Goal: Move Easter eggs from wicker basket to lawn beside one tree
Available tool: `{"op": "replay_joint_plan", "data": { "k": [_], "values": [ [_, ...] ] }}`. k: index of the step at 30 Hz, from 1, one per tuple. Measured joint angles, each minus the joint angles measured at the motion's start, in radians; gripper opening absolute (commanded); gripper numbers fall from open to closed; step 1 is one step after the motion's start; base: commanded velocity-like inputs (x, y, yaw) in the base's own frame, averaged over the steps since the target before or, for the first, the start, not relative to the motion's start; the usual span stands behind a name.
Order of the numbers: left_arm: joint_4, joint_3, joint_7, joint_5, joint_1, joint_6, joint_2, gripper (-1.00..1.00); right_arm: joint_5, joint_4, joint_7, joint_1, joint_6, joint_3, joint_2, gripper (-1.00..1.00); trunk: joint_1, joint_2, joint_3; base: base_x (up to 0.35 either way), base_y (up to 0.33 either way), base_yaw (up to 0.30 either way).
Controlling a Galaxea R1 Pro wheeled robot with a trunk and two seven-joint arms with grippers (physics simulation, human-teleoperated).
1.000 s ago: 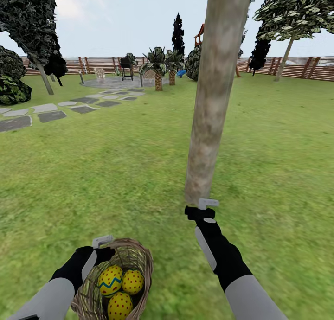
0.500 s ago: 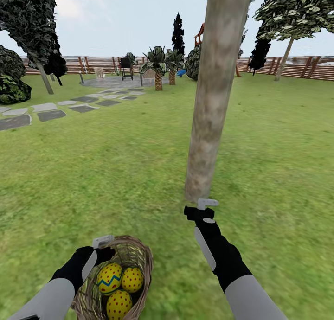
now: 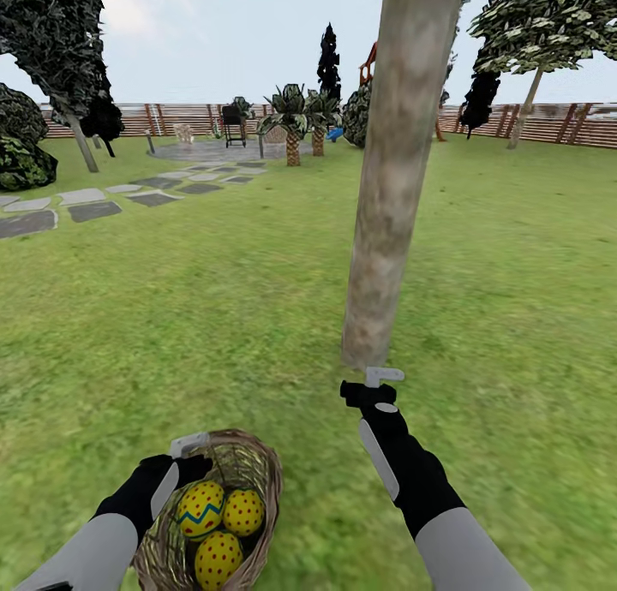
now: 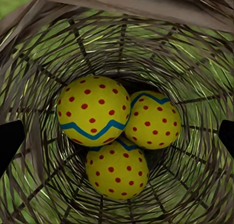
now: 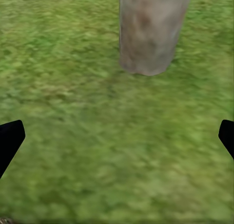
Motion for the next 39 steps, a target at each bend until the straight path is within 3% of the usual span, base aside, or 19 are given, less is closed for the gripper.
{"op": "replay_joint_plan", "data": {
  "k": [39],
  "values": [
    [-0.004,0.001,0.017,0.0,0.0,-0.008,0.002,1.0,-0.002,-0.001,0.0,0.0,-0.001,0.002,0.001,1.0,0.15,-0.273,-0.122,0.0,0.0,0.0]
  ]
}}
